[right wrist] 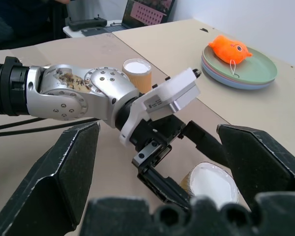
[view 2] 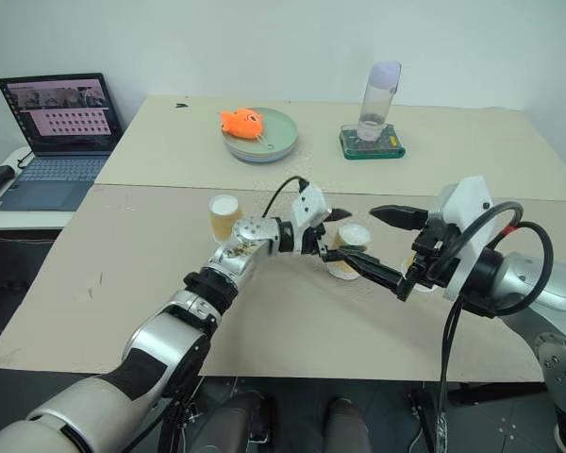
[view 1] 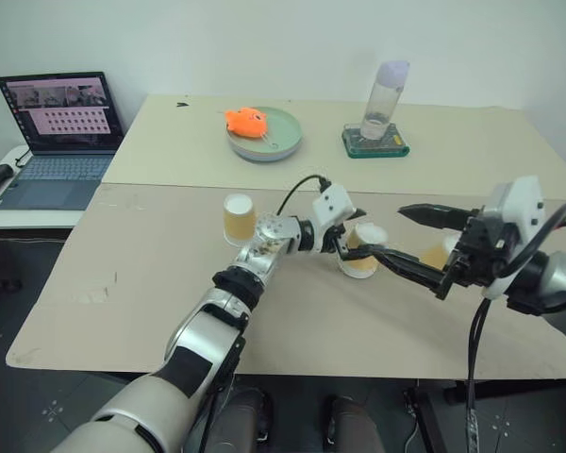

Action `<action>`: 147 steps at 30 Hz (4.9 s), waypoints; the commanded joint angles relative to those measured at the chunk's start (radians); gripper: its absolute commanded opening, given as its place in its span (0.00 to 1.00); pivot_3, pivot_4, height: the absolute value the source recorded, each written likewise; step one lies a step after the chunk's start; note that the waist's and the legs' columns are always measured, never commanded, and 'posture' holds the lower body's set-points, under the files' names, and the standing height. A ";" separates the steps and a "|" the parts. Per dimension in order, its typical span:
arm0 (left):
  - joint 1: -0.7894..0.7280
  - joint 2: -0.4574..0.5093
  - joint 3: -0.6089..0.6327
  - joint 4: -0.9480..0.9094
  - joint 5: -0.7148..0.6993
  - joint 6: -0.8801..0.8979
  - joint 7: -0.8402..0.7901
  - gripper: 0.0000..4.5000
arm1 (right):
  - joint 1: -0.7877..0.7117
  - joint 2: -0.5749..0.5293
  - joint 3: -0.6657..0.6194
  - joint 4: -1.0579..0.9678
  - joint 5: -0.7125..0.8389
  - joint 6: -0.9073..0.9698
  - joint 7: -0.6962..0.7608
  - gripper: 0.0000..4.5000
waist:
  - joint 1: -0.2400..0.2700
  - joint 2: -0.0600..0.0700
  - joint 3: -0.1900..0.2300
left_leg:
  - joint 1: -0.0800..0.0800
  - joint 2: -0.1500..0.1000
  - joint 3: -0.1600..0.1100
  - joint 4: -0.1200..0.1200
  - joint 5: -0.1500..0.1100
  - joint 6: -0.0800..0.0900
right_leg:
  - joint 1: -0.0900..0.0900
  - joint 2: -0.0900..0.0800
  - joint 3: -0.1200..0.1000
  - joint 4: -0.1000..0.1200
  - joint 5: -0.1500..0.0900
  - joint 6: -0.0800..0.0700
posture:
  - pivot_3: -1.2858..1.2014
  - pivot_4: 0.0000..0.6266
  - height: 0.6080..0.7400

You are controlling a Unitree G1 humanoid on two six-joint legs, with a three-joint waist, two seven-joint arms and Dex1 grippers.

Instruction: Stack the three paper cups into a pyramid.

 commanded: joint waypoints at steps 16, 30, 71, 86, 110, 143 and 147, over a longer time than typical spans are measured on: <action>0.389 0.217 0.192 -1.170 0.058 0.542 0.655 0.98 | -0.101 0.040 0.092 0.090 -0.045 -0.058 0.068 1.00 | -0.013 0.001 0.000 | 0.003 0.000 0.000 0.000 0.000 -0.001 | 0.002 0.001 0.002 0.001 0.000 0.000 | 0.52 0.24 1.00; 0.741 0.206 0.139 -1.182 0.192 0.440 0.782 0.98 | -0.153 0.056 0.139 0.140 -0.075 -0.066 0.122 1.00 | 0.004 0.001 0.000 | 0.003 0.000 0.000 -0.001 -0.004 -0.010 | 0.000 0.001 0.003 0.001 0.001 -0.001 | 0.52 0.24 1.00; 0.498 0.146 0.202 -0.677 0.097 0.277 0.707 0.98 | -0.078 0.049 0.071 0.072 -0.055 -0.055 0.073 1.00 | 0.001 0.001 0.000 | 0.003 0.000 0.000 -0.001 -0.003 -0.010 | 0.000 0.001 0.002 0.001 0.001 -0.001 | 0.52 0.24 1.00; 0.463 0.161 0.208 -0.654 0.105 0.237 0.704 0.84 | -0.069 0.056 0.084 0.071 -0.071 -0.065 0.068 1.00 | 0.000 0.001 0.000 | 0.003 0.000 0.000 -0.001 -0.003 -0.010 | 0.000 0.001 0.002 0.001 0.001 -0.001 | 0.52 0.24 1.00; 0.275 0.382 0.195 -0.767 -0.402 0.552 -0.085 0.53 | -0.023 0.032 0.021 0.112 -0.109 -0.063 0.061 1.00 | -0.006 0.001 0.000 | 0.002 0.000 0.000 0.000 -0.001 -0.006 | 0.000 0.002 0.002 0.002 0.001 -0.001 | 0.52 0.24 1.00; 0.047 0.167 0.007 -0.017 -0.032 0.014 -0.312 0.53 | 0.092 0.026 -0.120 0.016 -0.041 -0.036 -0.004 1.00 | -0.002 0.000 0.000 | 0.002 0.000 0.000 0.000 0.000 -0.001 | 0.001 0.001 0.001 0.001 0.001 0.000 | 0.52 0.24 1.00; 0.037 0.154 0.010 0.010 -0.020 -0.007 -0.306 0.53 | 0.089 0.024 -0.120 0.017 -0.039 -0.035 -0.004 1.00 | -0.002 0.000 0.000 | 0.002 0.000 0.000 0.001 0.000 -0.001 | 0.001 0.001 0.001 0.001 0.001 0.000 | 0.52 0.24 1.00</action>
